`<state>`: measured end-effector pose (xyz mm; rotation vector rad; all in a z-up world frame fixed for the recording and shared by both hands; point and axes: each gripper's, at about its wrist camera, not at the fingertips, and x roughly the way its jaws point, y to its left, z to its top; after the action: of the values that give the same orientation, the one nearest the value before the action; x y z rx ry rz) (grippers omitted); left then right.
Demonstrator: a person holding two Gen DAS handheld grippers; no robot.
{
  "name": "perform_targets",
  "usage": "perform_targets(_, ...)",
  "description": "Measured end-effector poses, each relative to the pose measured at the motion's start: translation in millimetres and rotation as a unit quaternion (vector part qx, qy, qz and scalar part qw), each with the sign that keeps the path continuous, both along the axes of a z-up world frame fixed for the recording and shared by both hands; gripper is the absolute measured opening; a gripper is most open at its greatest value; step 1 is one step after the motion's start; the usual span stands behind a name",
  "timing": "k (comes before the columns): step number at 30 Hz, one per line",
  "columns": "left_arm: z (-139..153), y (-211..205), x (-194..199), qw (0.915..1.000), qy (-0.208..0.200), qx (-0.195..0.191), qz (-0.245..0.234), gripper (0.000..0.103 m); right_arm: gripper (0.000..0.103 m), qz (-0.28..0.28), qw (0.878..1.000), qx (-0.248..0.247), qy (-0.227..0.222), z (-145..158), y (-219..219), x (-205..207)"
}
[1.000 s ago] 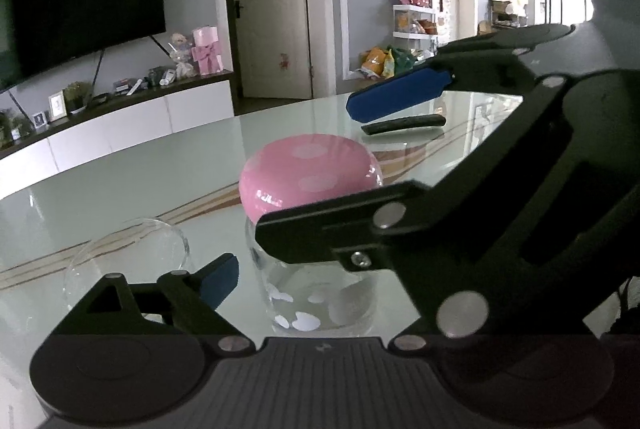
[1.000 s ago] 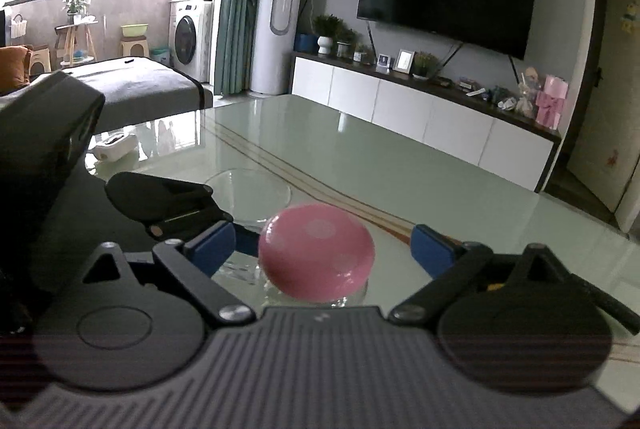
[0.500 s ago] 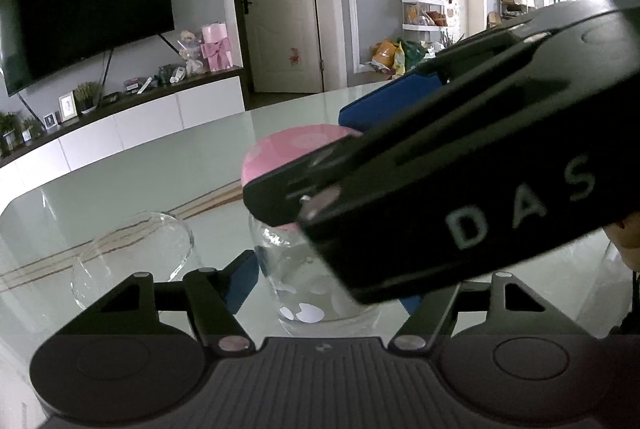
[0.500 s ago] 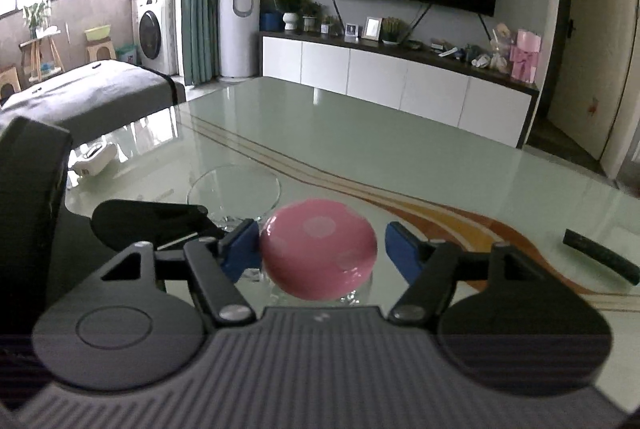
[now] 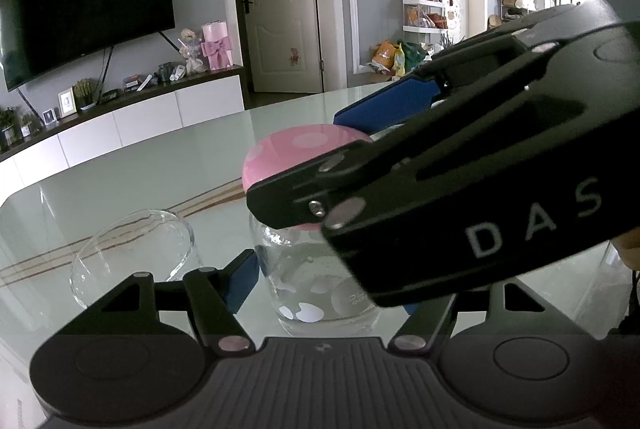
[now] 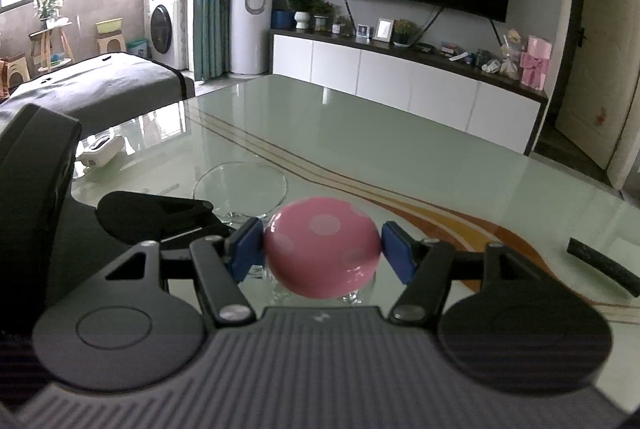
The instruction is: Unscrew bottle cap and pour
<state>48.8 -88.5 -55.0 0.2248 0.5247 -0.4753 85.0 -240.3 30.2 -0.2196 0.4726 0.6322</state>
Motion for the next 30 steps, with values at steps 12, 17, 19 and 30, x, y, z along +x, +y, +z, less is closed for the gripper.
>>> perform_targets(12, 2.6, 0.7, 3.7, 1.0000, 0.000, -0.001, 0.000, 0.073, 0.065, 0.056, 0.998, 0.007, -0.003, 3.2, -13.1, 6.0)
perform_targets(17, 0.6, 3.2, 5.8, 1.0000, 0.000, -0.001, -0.001, 0.073, 0.065, 0.067, 0.998, 0.007, -0.005, 4.3, -14.3, 6.4)
perform_targets(19, 0.6, 3.5, 9.0, 1.0000, 0.000, -0.001, -0.001, 0.073, 0.065, 0.073, 0.997, 0.008, -0.004, 4.2, -16.8, 7.4)
perform_targets(30, 1.4, 2.9, 10.5, 1.0000, 0.000, -0.002, -0.001, 0.073, 0.065, 0.113, 0.993, 0.017, 0.003, 5.3, -29.8, 15.2)
